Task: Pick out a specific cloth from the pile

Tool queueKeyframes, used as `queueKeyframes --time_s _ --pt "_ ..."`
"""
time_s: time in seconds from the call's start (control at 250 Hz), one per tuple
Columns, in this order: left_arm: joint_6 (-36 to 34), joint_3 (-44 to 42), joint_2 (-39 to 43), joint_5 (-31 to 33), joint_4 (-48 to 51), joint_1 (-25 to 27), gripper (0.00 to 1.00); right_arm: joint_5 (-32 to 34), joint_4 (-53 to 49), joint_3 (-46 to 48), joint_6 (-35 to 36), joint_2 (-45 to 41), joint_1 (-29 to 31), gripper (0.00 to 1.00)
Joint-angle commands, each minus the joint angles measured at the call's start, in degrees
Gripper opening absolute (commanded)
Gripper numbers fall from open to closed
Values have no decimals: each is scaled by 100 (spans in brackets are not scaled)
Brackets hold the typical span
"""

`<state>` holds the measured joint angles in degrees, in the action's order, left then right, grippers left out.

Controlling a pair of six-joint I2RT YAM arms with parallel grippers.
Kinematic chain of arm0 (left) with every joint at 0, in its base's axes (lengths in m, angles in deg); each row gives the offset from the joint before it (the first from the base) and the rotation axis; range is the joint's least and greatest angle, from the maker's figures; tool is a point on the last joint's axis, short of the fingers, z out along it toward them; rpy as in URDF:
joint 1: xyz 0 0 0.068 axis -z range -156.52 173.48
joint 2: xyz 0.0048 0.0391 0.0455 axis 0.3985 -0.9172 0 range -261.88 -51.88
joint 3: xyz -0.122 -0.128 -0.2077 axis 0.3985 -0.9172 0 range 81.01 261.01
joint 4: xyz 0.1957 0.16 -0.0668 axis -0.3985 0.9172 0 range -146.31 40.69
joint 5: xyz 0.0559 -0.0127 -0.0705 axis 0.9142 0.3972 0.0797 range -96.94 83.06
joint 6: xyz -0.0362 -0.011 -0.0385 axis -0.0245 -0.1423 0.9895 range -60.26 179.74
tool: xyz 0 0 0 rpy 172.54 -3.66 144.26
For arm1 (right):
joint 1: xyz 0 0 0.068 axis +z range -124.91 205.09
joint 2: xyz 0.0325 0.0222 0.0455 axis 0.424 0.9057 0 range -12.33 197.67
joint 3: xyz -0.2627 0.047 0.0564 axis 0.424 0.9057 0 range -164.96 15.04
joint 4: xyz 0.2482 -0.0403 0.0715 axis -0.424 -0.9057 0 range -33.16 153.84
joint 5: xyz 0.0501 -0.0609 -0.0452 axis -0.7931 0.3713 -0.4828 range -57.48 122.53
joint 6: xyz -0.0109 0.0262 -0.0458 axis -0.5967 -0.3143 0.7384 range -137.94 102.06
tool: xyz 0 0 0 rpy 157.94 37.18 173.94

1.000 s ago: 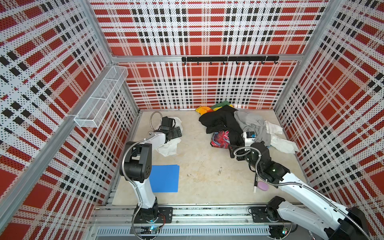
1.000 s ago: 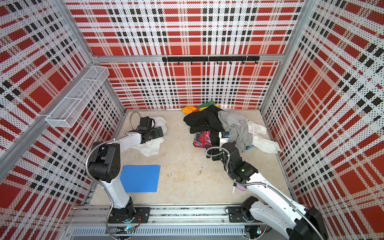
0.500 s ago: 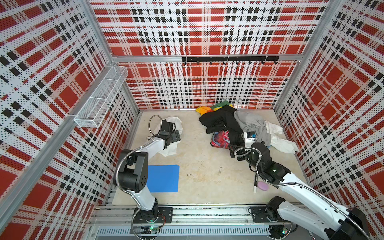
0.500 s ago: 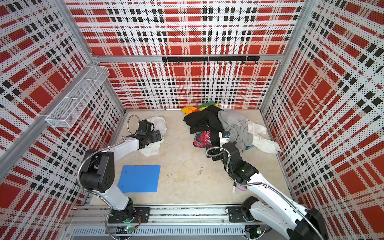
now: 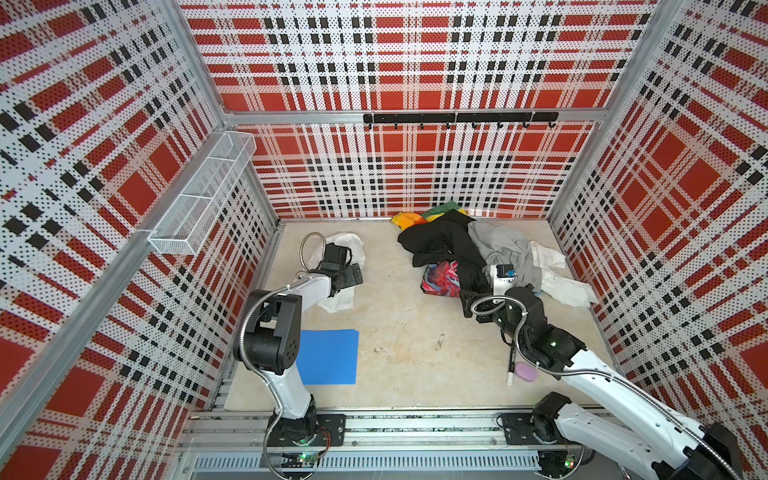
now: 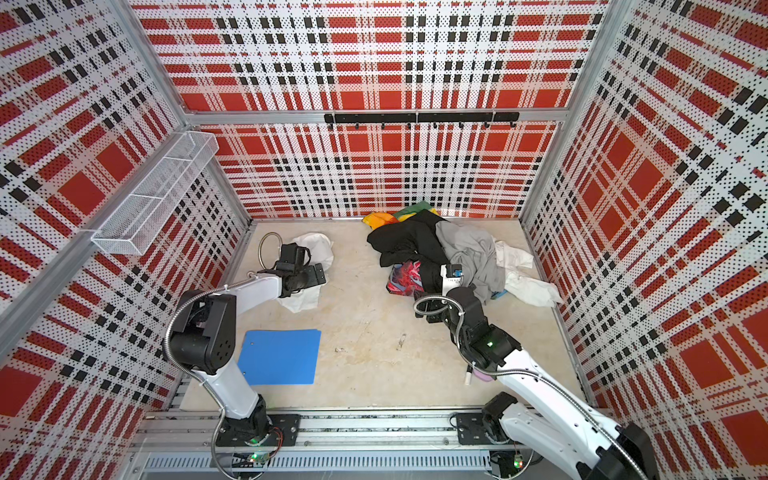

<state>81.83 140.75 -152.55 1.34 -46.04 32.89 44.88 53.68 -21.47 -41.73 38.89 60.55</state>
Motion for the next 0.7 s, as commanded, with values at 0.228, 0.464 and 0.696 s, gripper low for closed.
queueKeyframes --time_s 0.228,0.464,0.696 --pt "91 -903 2094 -254 7 94 99 91 24 -189 89 -177 27 100" --pt "-150 -1741 3589 -375 -704 175 99 280 -97 -352 281 -322 31 100" --pt "-71 -2350 3999 130 -1111 -16 99 830 -316 -390 -110 -555 31 100"
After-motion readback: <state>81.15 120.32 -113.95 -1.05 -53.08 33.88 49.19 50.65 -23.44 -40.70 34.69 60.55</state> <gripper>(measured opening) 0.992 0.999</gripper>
